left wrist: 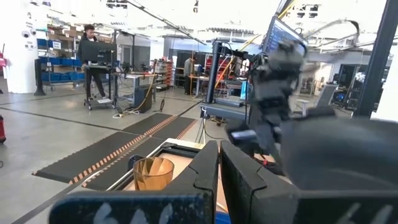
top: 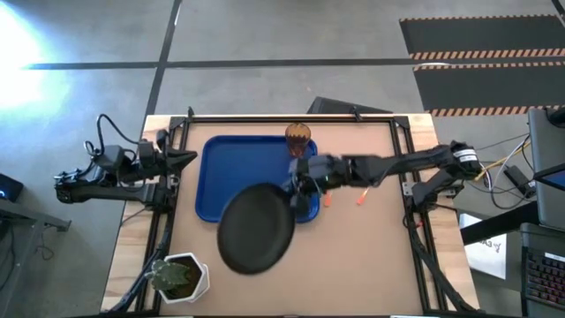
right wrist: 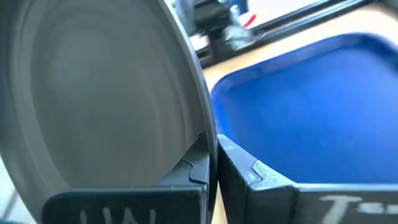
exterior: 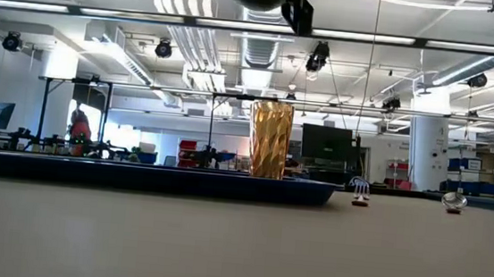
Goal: Pick and place plate/cup/fork/spoon on tray
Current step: Put the black plate on the bottom left of the orange cup on the blue tray
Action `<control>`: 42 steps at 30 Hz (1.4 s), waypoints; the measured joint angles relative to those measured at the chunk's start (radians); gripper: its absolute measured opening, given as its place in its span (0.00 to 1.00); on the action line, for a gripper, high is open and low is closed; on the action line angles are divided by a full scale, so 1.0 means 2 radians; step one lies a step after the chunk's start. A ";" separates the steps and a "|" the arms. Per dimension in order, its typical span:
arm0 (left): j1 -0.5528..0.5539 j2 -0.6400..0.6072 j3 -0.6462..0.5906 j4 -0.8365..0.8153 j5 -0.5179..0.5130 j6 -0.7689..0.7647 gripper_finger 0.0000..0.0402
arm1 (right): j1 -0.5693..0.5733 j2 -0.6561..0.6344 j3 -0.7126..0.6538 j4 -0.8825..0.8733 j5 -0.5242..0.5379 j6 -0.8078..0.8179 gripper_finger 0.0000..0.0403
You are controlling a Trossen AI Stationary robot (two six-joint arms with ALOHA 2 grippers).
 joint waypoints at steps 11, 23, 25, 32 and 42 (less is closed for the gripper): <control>0.000 -0.015 0.008 -0.001 0.000 0.012 0.00 | -0.116 0.071 0.143 -0.139 -0.083 -0.075 0.02; 0.000 -0.034 0.006 -0.020 0.000 0.011 0.00 | -0.179 0.284 0.432 -0.315 -0.141 -0.153 0.02; 0.000 -0.037 0.008 -0.028 0.000 0.011 0.00 | -0.180 0.317 0.481 -0.344 -0.145 -0.163 0.02; 0.000 -0.055 0.007 -0.027 0.000 0.011 0.00 | -0.195 0.370 0.488 -0.349 -0.183 -0.159 0.02; 0.000 -0.059 0.005 -0.031 0.000 0.011 0.00 | -0.205 0.402 0.489 -0.341 -0.164 -0.170 0.02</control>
